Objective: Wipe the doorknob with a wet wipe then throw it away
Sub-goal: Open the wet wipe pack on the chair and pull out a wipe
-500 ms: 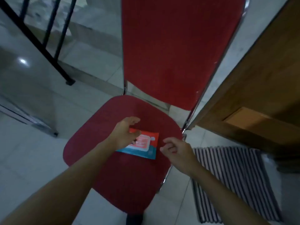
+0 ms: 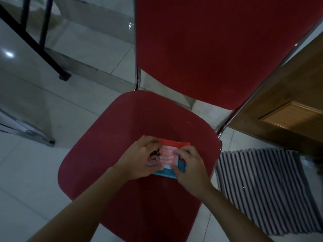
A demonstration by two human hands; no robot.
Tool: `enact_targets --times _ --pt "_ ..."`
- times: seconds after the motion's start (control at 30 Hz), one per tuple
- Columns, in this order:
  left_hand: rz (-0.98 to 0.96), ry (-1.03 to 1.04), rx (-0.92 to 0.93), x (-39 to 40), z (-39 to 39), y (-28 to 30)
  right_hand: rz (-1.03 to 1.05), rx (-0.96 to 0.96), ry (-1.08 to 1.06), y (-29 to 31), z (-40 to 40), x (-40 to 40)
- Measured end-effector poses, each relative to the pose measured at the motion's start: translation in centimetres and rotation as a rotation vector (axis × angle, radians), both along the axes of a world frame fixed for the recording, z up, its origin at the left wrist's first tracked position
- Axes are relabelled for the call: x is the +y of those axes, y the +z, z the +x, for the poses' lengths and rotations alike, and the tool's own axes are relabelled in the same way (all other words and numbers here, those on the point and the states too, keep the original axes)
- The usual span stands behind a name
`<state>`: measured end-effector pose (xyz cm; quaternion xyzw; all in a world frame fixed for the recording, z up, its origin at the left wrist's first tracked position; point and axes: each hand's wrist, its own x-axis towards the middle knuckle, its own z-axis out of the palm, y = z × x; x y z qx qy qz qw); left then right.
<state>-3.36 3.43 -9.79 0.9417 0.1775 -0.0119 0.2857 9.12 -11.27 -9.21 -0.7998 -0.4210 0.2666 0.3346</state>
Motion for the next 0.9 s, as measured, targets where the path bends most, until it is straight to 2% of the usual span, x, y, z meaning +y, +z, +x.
enact_targets --times 0.27,0.57,0.63,0.73,0.83,0.9 --pt "0.041 -0.19 -0.035 0.6 2.6 0.5 0.0 -0.043 -0.076 -0.4 0.8 -0.8" --pt "0.273 -0.39 -0.105 0.6 5.4 -0.7 0.016 -0.104 -0.171 -0.8 2.6 -0.9" --pt "0.272 -0.371 -0.186 0.5 5.6 -0.9 0.015 -0.081 -0.175 -0.8 2.8 -1.1" --pt "0.056 -0.154 -0.252 0.3 6.5 -0.1 0.026 -0.026 -0.198 -0.8 2.8 -1.4" --pt "-0.159 0.251 -0.279 0.2 7.7 0.1 0.032 0.04 -0.234 -0.8 2.5 -1.5" --pt "-0.34 0.553 -0.369 0.0 8.2 0.3 0.027 0.031 -0.238 -1.0 2.4 -1.6"
